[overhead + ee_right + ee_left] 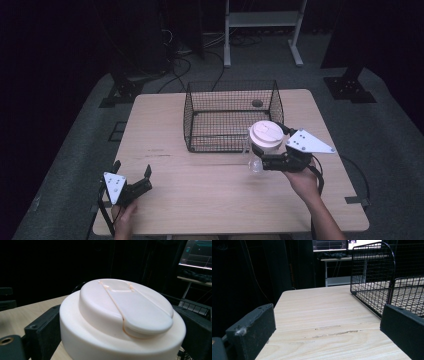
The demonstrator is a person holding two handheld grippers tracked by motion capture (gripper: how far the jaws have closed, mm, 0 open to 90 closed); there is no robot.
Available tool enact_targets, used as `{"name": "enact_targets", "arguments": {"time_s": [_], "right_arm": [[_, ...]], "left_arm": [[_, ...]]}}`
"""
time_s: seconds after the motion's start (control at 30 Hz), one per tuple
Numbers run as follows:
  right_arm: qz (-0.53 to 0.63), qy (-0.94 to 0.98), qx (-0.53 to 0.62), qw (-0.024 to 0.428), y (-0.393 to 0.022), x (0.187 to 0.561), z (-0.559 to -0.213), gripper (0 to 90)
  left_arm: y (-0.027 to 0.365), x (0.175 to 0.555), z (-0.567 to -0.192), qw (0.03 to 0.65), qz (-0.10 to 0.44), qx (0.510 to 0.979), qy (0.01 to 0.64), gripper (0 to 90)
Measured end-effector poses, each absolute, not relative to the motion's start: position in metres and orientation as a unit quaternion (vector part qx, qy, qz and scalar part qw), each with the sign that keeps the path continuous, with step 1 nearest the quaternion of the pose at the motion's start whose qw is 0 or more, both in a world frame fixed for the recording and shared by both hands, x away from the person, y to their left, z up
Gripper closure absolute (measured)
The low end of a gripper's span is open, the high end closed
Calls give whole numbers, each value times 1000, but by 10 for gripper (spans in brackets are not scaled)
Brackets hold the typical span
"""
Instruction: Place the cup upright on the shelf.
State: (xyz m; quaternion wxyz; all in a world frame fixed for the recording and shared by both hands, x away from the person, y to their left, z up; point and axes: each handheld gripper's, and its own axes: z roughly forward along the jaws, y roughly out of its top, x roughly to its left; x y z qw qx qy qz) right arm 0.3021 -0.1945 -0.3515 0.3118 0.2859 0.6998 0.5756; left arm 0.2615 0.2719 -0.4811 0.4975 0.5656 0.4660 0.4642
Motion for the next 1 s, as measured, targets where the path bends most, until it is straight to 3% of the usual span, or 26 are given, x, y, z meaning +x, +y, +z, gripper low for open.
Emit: {"name": "enact_targets", "arguments": {"time_s": [1.0], "right_arm": [[573,701,279,319,-165,369,-288,42]], "left_arm": [[273,262,-481,500,462,563,468,0]]}}
